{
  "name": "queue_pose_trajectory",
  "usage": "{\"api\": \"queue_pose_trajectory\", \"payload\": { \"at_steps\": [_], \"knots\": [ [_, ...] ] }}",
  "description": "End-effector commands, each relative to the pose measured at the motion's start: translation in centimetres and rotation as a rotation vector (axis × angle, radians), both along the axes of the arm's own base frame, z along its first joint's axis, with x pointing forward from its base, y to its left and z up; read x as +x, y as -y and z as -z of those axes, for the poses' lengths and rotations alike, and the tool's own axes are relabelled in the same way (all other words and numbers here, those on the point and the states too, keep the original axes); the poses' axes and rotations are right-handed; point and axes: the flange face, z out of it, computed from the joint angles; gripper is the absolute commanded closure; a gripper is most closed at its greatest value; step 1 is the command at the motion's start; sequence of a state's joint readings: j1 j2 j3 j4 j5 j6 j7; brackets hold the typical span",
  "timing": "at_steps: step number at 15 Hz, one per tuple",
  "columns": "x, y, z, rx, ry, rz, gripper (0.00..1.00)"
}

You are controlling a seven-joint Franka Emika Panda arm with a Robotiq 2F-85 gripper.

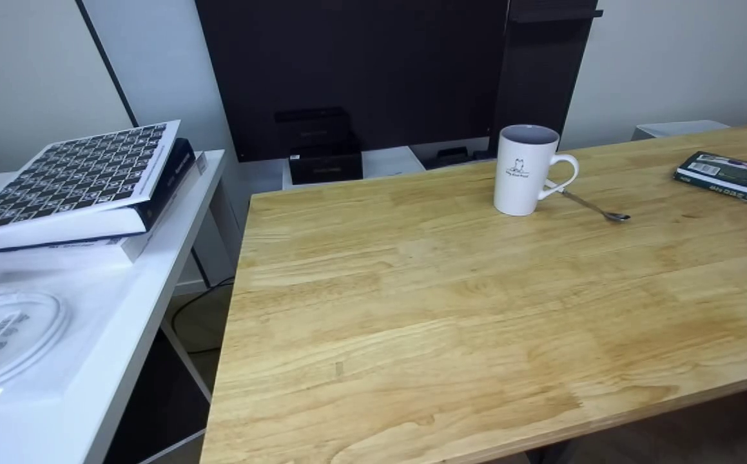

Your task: Put the spoon in the cup then take it out and put it on the table

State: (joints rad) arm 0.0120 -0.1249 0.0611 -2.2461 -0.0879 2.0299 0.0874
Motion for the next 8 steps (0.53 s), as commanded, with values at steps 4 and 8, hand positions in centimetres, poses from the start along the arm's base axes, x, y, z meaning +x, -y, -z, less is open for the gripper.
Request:
{"api": "queue_pose_trajectory", "payload": {
  "at_steps": [4,8],
  "knots": [
    [3.8,2.5,2.4,0.089,0.0,-0.186,0.0],
    [3.3,2.3,3.4,0.092,-0.021,-0.207,0.0]
  ]
}}
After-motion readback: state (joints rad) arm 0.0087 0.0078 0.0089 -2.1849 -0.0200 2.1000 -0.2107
